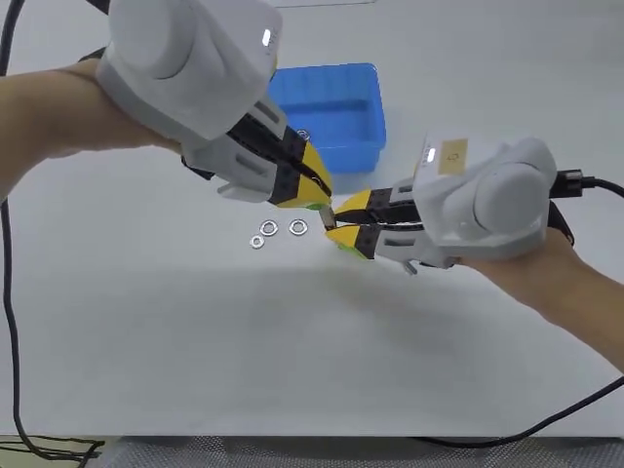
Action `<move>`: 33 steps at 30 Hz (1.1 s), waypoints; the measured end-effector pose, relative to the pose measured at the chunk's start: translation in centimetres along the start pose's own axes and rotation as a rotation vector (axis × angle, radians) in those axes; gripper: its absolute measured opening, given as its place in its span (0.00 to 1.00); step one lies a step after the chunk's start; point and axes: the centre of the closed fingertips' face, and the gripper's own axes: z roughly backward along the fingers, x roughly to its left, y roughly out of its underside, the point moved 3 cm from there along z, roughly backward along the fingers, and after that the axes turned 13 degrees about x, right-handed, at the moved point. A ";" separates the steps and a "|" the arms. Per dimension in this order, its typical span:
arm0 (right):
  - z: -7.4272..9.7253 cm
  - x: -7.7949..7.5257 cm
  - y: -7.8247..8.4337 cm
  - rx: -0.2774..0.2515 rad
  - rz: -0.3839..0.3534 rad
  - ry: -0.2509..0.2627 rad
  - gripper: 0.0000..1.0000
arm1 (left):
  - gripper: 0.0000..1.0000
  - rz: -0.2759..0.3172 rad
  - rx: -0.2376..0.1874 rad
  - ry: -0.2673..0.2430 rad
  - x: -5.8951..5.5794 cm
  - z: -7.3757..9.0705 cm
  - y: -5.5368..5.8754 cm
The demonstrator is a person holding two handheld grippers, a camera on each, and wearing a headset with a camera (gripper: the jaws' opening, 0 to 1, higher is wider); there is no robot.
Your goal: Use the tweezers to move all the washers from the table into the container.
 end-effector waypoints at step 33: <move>0.6 0.0 -0.4 0.010 -0.009 -0.009 0.10 | 0.07 0.020 -0.031 0.024 -0.2 0.2 -1.2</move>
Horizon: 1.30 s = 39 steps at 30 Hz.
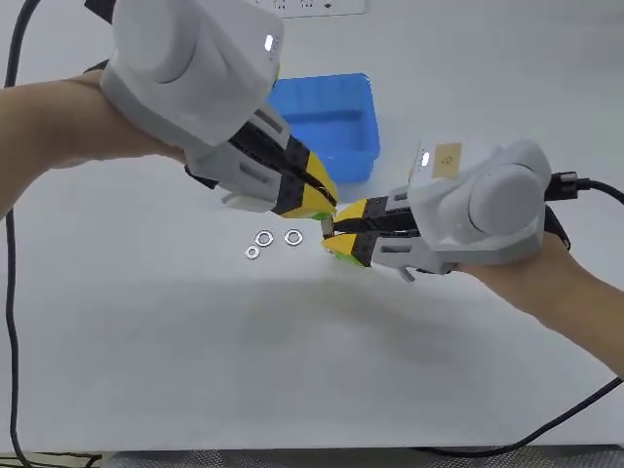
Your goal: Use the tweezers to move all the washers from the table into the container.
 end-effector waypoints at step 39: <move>1.3 -7.0 -9.3 -0.094 0.135 0.111 0.10 | 0.07 -0.025 0.009 -0.186 7.3 9.0 1.2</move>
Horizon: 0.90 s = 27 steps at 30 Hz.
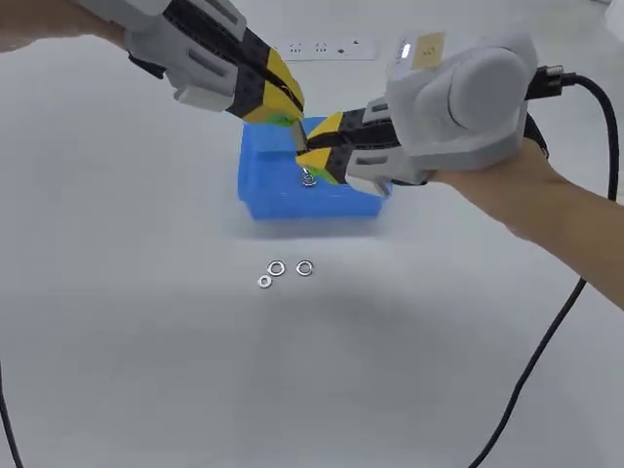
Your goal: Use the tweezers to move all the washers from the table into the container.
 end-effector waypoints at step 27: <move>-7.0 -2.6 5.3 0.098 -0.068 -0.082 0.10 | 0.07 0.093 0.026 0.093 3.3 -7.2 5.0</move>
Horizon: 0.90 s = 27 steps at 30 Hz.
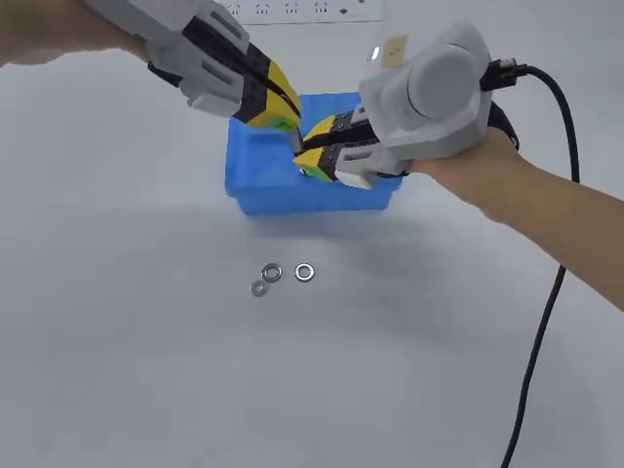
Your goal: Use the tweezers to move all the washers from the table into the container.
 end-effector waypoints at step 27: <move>5.0 3.3 -4.5 -0.087 0.085 0.031 0.13 | 0.07 -0.102 -0.030 -0.086 -4.5 6.1 -3.7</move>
